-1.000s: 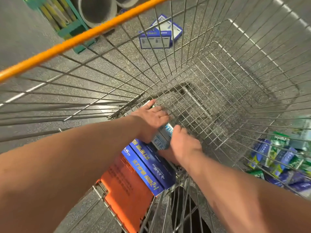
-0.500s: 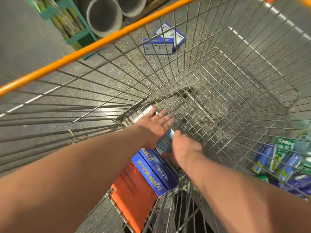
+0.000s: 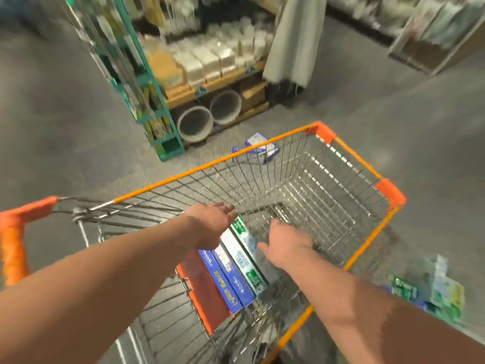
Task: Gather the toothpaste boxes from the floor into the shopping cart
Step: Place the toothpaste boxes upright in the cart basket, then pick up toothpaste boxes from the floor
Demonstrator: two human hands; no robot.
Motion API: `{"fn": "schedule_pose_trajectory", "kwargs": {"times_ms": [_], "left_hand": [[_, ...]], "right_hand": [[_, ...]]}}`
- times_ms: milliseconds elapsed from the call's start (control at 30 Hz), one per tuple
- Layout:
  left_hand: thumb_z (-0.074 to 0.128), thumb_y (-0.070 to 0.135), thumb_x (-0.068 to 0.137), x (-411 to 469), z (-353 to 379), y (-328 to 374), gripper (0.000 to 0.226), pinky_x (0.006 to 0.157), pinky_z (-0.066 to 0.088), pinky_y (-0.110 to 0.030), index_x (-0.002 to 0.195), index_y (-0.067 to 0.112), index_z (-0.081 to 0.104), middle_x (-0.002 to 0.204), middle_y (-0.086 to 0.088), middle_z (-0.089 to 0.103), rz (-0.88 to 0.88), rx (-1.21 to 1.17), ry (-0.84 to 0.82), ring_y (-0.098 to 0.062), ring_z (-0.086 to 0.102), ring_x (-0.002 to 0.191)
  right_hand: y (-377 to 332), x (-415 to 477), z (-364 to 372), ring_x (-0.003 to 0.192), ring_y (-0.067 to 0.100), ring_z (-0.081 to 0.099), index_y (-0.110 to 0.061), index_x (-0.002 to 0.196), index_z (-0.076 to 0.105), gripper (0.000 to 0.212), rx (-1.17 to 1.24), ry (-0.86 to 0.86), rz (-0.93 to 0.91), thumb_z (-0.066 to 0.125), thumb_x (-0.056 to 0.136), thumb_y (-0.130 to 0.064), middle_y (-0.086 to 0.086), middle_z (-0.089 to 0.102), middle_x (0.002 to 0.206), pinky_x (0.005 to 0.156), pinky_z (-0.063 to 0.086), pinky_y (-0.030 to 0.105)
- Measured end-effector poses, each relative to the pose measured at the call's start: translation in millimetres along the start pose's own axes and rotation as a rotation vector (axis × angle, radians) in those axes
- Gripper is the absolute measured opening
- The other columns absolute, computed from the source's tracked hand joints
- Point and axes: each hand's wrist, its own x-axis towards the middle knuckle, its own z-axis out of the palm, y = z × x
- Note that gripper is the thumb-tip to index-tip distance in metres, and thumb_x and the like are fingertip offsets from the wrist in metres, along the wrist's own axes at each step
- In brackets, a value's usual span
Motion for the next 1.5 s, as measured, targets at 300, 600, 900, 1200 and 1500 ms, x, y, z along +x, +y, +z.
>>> {"fn": "schedule_pose_trajectory", "kwargs": {"times_ms": [300,600,900,1200,1500], "left_hand": [[0.062,0.044,0.092,-161.9,-93.8,63.3,0.059,0.087,0.056,-0.04,0.142,0.02,0.046,0.131,-0.005,0.061,-0.008,0.0,0.392,-0.03,0.063,0.116],[0.055,0.063,0.087,-257.7,-130.3,173.6,0.069,0.093,0.053,-0.043,0.141,0.023,0.044,0.134,-0.004,0.059,0.165,0.059,0.503,-0.032,0.061,0.12],[0.05,0.067,0.092,-270.6,-165.1,372.1,0.072,0.096,0.051,-0.042,0.145,0.019,0.044,0.139,-0.006,0.056,0.433,0.183,0.554,-0.031,0.057,0.124],[0.051,0.067,0.091,-227.7,-174.6,577.6,0.069,0.088,0.052,-0.041,0.142,0.021,0.044,0.13,-0.005,0.058,0.565,0.27,0.495,-0.029,0.06,0.116],[0.05,0.064,0.094,-144.3,-166.8,686.7,0.062,0.085,0.052,-0.043,0.136,0.018,0.046,0.124,-0.005,0.057,0.583,0.298,0.345,-0.029,0.059,0.113]], "right_hand": [[17.7,-194.7,-68.8,0.123,0.031,0.06,-0.02,0.132,0.049,0.05,0.063,0.341,-0.005,0.053,0.097,-0.056,0.01,0.06,0.133,0.096,0.048,0.043],[104.4,-359.1,-45.2,0.119,0.034,0.061,-0.027,0.134,0.052,0.083,0.104,0.489,0.066,0.031,0.071,-0.076,0.008,0.064,0.131,0.096,0.052,0.05],[246.5,-500.7,11.6,0.135,0.03,0.049,-0.023,0.151,0.04,0.071,0.187,0.502,0.288,0.051,0.094,-0.065,0.008,0.051,0.15,0.108,0.043,0.046],[414.0,-555.1,83.0,0.129,0.031,0.052,-0.018,0.149,0.042,0.067,0.222,0.441,0.398,0.052,0.097,-0.06,0.01,0.054,0.144,0.101,0.045,0.041],[537.1,-508.2,126.4,0.131,0.03,0.051,-0.018,0.153,0.036,0.068,0.303,0.338,0.381,0.054,0.098,-0.055,0.009,0.052,0.146,0.103,0.045,0.042]]}}
